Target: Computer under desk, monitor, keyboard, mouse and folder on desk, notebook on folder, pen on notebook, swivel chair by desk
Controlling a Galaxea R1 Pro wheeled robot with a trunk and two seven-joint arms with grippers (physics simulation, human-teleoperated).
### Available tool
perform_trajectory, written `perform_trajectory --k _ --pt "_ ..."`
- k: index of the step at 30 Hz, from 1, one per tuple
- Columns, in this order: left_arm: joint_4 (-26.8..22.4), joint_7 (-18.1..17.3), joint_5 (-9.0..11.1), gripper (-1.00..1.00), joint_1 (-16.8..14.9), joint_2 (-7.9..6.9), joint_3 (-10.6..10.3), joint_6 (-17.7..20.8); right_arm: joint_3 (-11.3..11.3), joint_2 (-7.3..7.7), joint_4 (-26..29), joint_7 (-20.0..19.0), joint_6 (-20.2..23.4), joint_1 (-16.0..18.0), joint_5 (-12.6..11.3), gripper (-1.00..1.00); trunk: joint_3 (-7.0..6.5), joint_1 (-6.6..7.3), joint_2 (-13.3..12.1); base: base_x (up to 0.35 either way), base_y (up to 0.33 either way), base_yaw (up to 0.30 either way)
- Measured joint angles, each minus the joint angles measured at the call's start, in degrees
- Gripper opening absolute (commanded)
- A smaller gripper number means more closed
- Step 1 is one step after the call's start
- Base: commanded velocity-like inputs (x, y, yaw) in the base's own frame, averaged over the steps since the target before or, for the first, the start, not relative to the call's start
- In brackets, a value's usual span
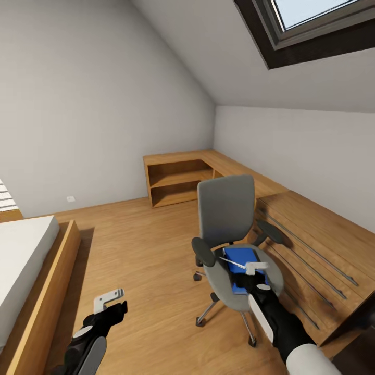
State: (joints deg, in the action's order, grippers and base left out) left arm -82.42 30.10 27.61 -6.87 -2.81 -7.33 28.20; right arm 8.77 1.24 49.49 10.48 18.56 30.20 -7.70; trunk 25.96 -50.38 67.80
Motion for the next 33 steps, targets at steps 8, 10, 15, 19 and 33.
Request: perform_trajectory --k 8,10,15,19,33 --pt "-1.9 0.0 0.0 1.00 -0.4 0.14 0.3 3.0 -5.3 0.24 0.0 -3.2 11.4 1.5 -3.9 1.00 0.00 0.00 0.0 0.000 0.000 0.000" --pt "-2.8 0.0 0.0 1.00 -0.4 0.21 0.2 3.0 -5.4 0.98 -0.1 -4.6 12.5 1.6 -3.7 1.00 0.00 0.01 0.0 0.157 0.000 0.000" --pt "-3.0 0.0 0.0 1.00 -0.4 0.21 0.1 3.1 -5.2 1.96 0.0 -7.0 12.8 1.6 -3.8 1.00 0.00 0.03 0.0 0.277 0.000 0.000" --pt "-3.0 0.0 0.1 1.00 -0.4 0.23 0.0 3.2 -5.2 2.07 0.1 -7.4 12.8 1.6 -3.2 1.00 0.00 0.03 0.0 0.318 -0.001 0.000" --pt "-2.9 0.0 0.2 1.00 -0.4 0.16 0.0 3.2 -5.2 4.88 -0.8 -15.4 9.9 1.6 2.2 1.00 0.00 0.03 0.0 0.325 -0.078 0.000"
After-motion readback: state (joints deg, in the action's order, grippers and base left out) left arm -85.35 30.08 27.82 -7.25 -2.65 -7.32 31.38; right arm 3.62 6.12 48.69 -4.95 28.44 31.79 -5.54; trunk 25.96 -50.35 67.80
